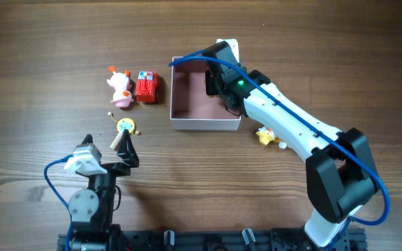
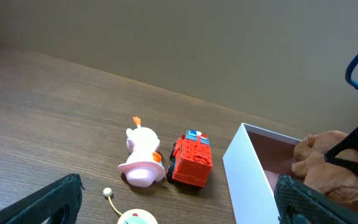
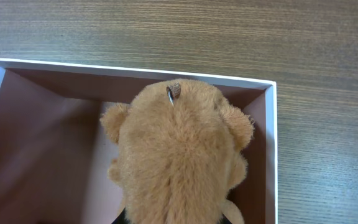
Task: Pack container
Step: 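Carry the bear left with the right gripper and lower it into the box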
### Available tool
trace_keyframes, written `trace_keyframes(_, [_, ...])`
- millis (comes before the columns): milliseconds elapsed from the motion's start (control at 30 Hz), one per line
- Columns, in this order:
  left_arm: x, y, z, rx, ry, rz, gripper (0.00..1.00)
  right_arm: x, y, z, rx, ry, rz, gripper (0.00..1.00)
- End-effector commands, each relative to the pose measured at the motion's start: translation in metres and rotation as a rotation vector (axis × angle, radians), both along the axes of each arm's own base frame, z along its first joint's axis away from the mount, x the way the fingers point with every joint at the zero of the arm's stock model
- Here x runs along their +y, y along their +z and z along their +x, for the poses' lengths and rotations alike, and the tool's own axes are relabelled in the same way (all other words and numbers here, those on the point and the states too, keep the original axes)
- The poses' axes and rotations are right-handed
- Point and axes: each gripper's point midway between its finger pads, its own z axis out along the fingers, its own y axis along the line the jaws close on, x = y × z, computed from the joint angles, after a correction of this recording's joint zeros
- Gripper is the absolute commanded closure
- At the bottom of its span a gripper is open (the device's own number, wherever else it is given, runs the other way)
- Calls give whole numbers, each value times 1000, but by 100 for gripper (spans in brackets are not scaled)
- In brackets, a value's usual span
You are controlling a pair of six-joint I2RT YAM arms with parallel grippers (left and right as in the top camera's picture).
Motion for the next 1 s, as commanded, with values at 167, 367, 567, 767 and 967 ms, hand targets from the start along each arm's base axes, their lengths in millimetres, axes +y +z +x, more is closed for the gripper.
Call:
trace_keyframes(167, [-1, -2, 0, -1, -7, 16, 0, -9, -38, 4, 55, -61, -35, 96])
trace_keyframes(367, [-1, -2, 0, -1, -7, 16, 0, -20, -40, 9, 61, -85, -39, 96])
trace_keyframes(567, [-1, -2, 0, -1, -7, 16, 0, -25, -42, 6, 78, -85, -54, 95])
trace_keyframes(767, [-1, -2, 0, -1, -7, 16, 0, -24, -42, 7, 76, -82, -49, 74])
trace_keyframes(967, [-1, -2, 0, -1, -7, 16, 0, -24, -41, 7, 74, -82, -48, 40])
